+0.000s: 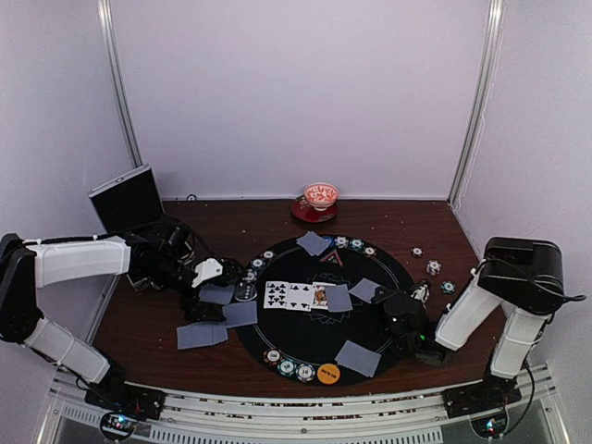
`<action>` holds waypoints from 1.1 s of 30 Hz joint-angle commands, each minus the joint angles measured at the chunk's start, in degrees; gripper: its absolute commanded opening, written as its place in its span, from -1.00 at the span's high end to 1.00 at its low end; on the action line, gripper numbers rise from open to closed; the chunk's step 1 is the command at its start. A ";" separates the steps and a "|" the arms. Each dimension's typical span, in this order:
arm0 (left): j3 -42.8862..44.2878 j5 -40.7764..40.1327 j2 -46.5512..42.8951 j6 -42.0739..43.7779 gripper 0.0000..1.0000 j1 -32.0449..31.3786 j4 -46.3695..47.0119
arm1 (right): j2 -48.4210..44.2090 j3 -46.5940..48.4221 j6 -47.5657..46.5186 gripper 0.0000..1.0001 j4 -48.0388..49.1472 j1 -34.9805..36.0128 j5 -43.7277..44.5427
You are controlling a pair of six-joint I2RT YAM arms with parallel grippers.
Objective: Distribute texas hold em gaming equipment
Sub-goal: Distribute the poker card in the community card area.
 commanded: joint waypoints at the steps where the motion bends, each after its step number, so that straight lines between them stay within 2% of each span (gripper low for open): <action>1: -0.60 0.69 -1.08 0.37 -0.96 -0.22 1.51 | 3.67 0.95 2.47 1.00 4.74 -0.12 2.12; 7: -0.60 0.70 -1.03 0.39 -0.96 -0.19 1.47 | 7.23 2.03 3.93 0.98 8.05 -0.17 2.68; 11: -0.68 0.72 -1.08 0.46 -0.96 -0.23 1.51 | 7.81 3.34 3.99 0.82 5.92 -0.26 3.16; 16: -0.69 0.76 -1.25 0.46 -0.96 -0.19 1.50 | 7.74 3.95 3.08 0.25 3.72 -0.20 1.90; 19: -0.69 0.70 -1.18 0.47 -0.96 -0.21 1.51 | 7.30 2.91 2.63 0.08 4.28 -0.16 -0.06; 33: -0.68 0.38 -1.34 0.09 -0.96 -0.23 1.73 | -3.53 2.68 -1.69 -0.22 -10.95 2.75 -3.24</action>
